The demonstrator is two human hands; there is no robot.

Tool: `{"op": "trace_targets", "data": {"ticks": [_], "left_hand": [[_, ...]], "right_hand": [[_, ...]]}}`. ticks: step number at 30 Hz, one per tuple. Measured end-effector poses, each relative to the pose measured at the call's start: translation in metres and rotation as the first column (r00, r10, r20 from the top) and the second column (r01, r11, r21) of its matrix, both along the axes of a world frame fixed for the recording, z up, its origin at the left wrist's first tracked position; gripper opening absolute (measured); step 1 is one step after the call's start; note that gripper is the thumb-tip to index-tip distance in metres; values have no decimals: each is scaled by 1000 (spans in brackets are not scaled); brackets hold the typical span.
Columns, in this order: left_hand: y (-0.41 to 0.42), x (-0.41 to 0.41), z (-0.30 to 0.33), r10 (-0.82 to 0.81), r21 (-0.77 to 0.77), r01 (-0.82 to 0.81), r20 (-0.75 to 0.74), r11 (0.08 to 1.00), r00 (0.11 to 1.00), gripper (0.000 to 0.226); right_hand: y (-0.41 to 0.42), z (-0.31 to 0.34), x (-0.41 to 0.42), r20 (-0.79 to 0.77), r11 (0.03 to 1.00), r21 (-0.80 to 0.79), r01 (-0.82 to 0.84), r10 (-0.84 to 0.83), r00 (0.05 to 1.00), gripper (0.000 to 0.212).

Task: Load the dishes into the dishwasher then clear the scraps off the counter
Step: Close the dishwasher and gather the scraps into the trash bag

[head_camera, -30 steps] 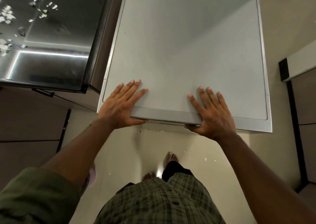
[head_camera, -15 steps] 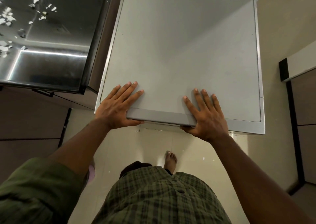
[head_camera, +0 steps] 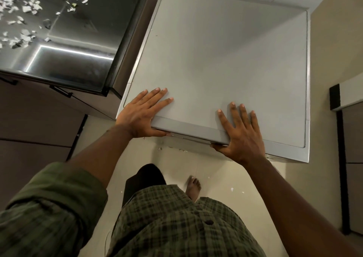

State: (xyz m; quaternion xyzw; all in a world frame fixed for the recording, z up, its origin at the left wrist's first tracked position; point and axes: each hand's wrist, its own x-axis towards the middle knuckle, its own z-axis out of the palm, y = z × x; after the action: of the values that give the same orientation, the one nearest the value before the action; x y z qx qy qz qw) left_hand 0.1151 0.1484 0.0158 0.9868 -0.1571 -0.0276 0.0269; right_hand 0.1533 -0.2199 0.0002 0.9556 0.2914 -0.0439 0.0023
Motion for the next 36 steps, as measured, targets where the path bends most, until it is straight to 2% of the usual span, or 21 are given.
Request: {"op": "trace_targets", "data": {"ticks": [17, 21, 23, 24, 26, 28, 30, 32, 36], "left_hand": [[5, 0, -8, -8, -24, 8, -15, 1000, 1000, 112], [6, 0, -8, -12, -48, 11, -40, 999, 999, 113], [6, 2, -6, -28, -91, 20, -85, 996, 996, 109], [10, 4, -4, -27, -173, 8, -107, 985, 994, 101], [21, 7, 1, 30, -410, -87, -144, 908, 989, 78], [42, 10, 7, 141, -489, -171, -97, 856, 985, 65], [77, 10, 11, 288, -450, -259, -3, 855, 958, 58], [121, 9, 12, 422, -395, -377, 29, 838, 906, 57], [204, 1, 11, 592, -221, -594, -79, 774, 802, 64]], "right_hand": [[0, -2, 1, 18, 1000, -7, -10, 10, 1000, 114], [17, 6, 0, -45, 998, 47, 41, -39, 998, 115], [37, 11, 0, -94, 995, 90, 52, -43, 995, 110], [52, 14, 1, -120, 991, 126, 45, -30, 992, 106], [88, 19, 5, -179, 979, 202, 29, 8, 984, 98], [129, 25, 12, -214, 969, 246, -6, 61, 975, 92], [177, 33, 21, -217, 960, 270, -68, 129, 968, 87], [229, 42, 29, -209, 944, 306, -122, 191, 959, 81], [329, 52, 40, -181, 920, 333, -207, 278, 943, 74]]}}
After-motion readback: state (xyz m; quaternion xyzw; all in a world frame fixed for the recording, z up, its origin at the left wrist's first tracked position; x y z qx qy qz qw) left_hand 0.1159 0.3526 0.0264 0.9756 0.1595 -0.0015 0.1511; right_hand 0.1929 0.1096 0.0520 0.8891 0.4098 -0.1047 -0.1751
